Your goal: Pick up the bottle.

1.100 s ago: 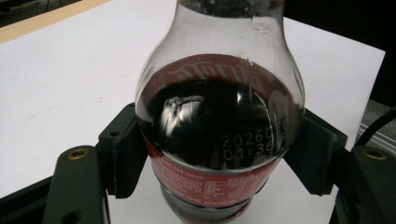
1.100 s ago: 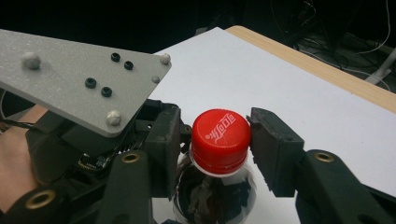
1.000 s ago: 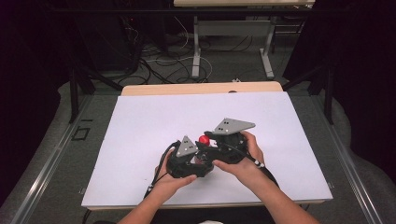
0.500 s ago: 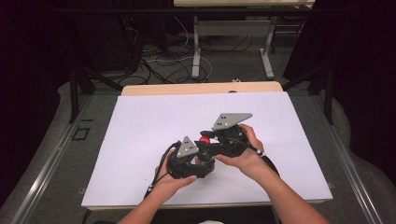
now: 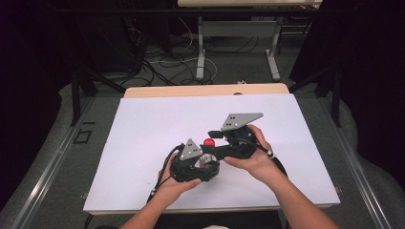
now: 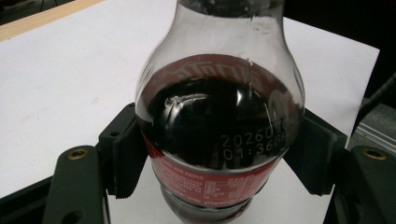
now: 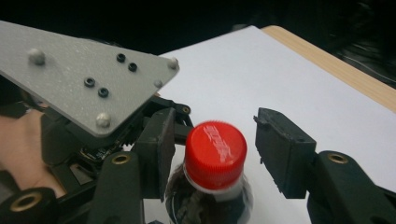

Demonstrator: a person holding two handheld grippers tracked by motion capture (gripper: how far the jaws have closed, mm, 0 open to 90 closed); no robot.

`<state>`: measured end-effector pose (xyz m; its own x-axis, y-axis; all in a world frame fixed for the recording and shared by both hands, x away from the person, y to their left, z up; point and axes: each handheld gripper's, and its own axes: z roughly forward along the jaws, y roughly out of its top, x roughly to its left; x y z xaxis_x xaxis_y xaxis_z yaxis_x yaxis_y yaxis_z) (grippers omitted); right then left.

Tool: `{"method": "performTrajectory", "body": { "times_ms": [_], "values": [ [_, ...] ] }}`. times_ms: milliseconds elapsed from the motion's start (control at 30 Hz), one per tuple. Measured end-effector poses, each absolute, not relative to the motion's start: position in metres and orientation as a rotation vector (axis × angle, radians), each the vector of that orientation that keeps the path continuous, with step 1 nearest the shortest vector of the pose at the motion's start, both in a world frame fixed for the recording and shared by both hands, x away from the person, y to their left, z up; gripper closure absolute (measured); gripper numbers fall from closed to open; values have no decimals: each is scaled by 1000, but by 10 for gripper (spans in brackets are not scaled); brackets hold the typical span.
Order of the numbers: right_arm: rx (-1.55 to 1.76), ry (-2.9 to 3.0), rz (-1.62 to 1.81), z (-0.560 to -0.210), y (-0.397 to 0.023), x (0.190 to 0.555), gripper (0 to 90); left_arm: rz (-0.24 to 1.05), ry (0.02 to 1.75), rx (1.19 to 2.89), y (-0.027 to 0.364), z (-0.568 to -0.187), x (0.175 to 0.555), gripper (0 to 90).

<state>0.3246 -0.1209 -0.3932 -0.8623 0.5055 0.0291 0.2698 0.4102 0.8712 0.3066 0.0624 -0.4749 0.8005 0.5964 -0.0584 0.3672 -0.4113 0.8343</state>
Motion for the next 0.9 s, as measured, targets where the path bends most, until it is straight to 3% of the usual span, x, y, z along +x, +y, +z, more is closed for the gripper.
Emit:
{"method": "performTrajectory", "body": {
  "times_ms": [433,500,900],
  "values": [
    [721,2352,1364,-401,-109,313,554,307,712,2044,60,-477,306,302],
    [704,2357,1347,-401,-108,316,603,301,709,2054,60,-476,305,302],
    [419,2622,1423,-392,-120,346,612,300,696,2044,60,-474,305,302]
  ]
}}
